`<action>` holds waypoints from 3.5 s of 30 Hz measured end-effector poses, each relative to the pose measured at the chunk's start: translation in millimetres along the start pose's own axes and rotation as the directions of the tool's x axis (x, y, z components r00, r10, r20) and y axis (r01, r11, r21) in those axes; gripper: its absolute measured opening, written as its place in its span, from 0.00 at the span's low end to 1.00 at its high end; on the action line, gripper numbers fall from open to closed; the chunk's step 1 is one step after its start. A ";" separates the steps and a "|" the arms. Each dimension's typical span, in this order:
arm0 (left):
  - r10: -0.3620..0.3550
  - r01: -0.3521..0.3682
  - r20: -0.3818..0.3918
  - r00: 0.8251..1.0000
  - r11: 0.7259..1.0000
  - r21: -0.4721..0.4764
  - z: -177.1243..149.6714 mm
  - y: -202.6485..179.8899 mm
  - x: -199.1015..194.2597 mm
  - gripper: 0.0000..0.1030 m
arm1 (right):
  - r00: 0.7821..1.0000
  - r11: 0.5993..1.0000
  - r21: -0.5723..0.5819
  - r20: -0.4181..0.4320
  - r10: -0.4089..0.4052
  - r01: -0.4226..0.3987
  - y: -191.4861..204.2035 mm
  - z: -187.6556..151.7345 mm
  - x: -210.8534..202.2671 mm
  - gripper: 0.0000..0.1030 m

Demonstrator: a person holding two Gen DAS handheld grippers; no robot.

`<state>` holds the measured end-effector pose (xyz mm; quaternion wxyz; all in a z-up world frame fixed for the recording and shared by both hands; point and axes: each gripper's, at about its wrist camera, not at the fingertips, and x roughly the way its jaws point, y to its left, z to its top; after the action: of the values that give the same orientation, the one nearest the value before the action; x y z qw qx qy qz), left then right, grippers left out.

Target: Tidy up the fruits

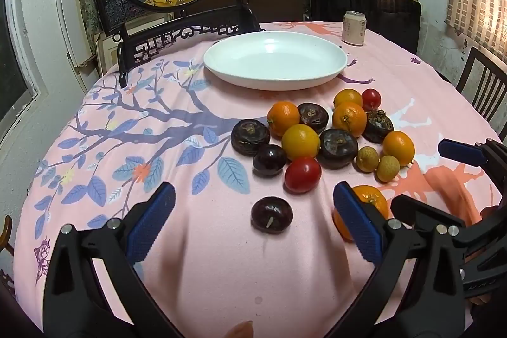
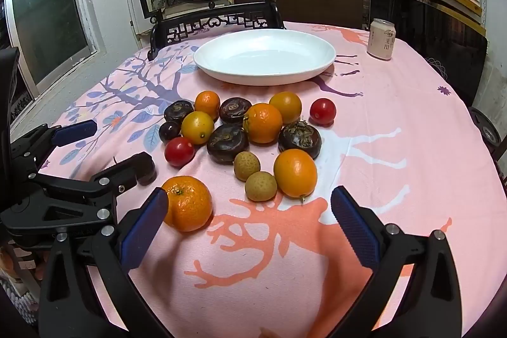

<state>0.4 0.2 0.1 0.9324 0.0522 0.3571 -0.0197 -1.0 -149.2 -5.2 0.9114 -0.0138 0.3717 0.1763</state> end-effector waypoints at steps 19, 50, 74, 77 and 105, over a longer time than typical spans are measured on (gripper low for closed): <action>0.001 -0.001 0.003 1.000 1.000 0.001 -0.2 -0.3 -0.6 0.98 | 1.000 1.000 -0.002 0.003 -0.001 0.001 0.1 0.2 -1.0 0.99; 0.002 -0.002 0.005 1.000 1.000 0.001 -0.2 -0.3 -0.7 0.98 | 1.000 1.000 -0.006 0.007 -0.004 0.005 0.7 0.2 -2.7 0.99; 0.002 -0.002 0.003 1.000 1.000 0.002 -0.3 -0.4 -0.5 0.98 | 1.000 1.000 -0.008 0.007 -0.007 0.007 1.8 -0.6 -2.6 0.99; 0.000 0.000 -0.007 1.000 1.000 0.003 0.2 -2.3 -0.3 0.98 | 1.000 1.000 -0.005 -0.001 -0.004 0.004 1.2 -0.7 -1.4 0.99; -0.238 0.287 -0.259 0.936 0.943 0.169 -21.2 3.3 33.1 0.98 | 0.972 0.989 -0.117 -0.228 0.062 -0.091 -13.6 -37.9 3.5 0.99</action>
<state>11.2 5.9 -37.3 0.8620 0.1013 0.4648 -0.1750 -19.6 -166.8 -36.4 0.8535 -0.0768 0.4604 0.2318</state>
